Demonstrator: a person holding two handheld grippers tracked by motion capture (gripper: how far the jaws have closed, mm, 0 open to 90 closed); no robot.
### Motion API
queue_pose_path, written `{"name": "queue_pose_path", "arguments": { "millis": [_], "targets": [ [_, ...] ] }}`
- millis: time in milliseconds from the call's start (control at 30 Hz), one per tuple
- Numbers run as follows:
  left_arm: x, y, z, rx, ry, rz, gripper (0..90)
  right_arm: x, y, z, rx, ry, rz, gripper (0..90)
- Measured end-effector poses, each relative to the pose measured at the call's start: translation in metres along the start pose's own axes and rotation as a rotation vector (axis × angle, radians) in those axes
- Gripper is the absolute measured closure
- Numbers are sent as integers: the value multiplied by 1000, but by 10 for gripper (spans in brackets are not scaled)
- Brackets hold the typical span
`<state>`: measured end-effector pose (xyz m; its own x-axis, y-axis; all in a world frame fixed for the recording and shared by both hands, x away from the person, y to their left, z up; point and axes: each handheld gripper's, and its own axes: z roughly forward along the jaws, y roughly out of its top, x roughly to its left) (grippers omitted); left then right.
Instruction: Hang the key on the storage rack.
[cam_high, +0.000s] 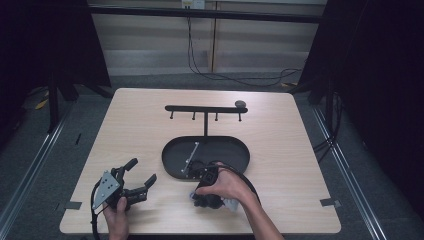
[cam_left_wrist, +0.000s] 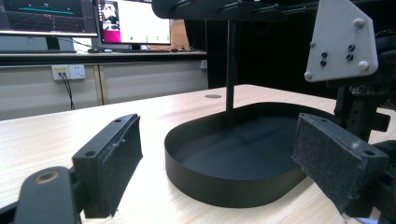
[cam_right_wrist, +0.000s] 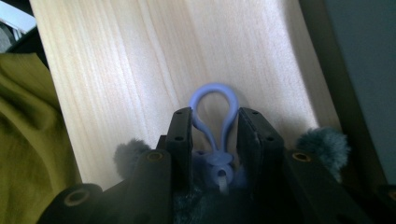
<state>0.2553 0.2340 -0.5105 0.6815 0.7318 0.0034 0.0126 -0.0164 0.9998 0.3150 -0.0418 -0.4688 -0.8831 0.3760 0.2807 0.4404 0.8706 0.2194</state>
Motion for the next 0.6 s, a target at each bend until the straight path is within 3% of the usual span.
{"name": "queue_pose_path", "arguments": {
  "millis": [133, 300, 467, 600],
  "targets": [
    [0, 0, 0, 0, 0, 0, 153, 1, 1, 2, 9, 11, -17, 676],
    [0, 0, 0, -1, 1, -1, 153, 5, 4, 3, 63, -9, -49, 787],
    [0, 0, 0, 0, 0, 0, 153, 8, 8, 4, 106, -20, -76, 832],
    [0, 0, 0, -2, 2, -2, 153, 17, 14, 6, 152, -75, -104, 826]
  ]
}}
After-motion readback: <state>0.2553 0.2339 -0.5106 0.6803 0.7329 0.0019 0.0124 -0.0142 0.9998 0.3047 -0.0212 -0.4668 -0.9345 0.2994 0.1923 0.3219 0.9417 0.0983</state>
